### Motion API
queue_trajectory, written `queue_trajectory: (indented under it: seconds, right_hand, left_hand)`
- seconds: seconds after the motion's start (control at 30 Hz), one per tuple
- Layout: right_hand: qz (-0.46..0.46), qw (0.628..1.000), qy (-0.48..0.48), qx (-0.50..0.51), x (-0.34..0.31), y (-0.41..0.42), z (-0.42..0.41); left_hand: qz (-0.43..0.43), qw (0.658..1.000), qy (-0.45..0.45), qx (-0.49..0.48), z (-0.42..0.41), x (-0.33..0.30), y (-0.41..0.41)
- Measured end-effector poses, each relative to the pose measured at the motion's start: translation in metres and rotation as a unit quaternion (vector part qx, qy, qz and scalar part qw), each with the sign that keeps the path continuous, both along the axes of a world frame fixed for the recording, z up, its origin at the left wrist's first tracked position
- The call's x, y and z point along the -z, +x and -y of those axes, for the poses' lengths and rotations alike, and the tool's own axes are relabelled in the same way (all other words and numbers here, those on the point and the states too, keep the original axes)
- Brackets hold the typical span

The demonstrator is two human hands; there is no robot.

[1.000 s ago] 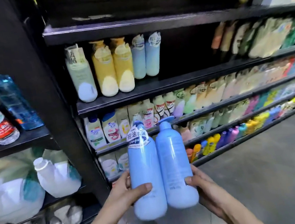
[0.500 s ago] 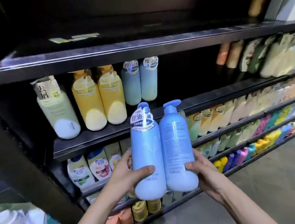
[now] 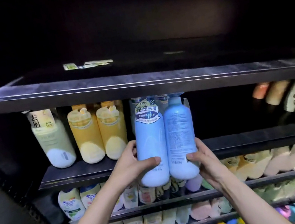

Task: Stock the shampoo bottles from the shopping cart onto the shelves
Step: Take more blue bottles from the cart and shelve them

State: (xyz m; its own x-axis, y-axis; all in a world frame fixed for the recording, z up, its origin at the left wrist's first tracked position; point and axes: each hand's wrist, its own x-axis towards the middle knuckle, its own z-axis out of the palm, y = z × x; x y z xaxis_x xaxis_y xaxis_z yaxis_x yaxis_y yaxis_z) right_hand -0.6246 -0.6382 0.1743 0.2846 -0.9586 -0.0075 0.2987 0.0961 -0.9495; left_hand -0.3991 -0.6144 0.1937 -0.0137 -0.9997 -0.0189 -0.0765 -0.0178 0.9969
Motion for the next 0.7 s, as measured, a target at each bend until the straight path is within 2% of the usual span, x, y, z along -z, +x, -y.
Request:
queue_trajectory:
  seconds: [0.3, 0.7]
  right_hand:
    - [-0.034, 0.998, -0.057, -0.020, 0.007, -0.006, 0.063]
    - [-0.083, 0.995, -0.061, 0.008, 0.033, 0.005, 0.090]
  left_hand:
    - [0.091, 0.992, -0.039, -0.083, 0.047, 0.012, -0.014]
    - [0.071, 0.990, -0.032, -0.118, 0.069, 0.042, -0.015]
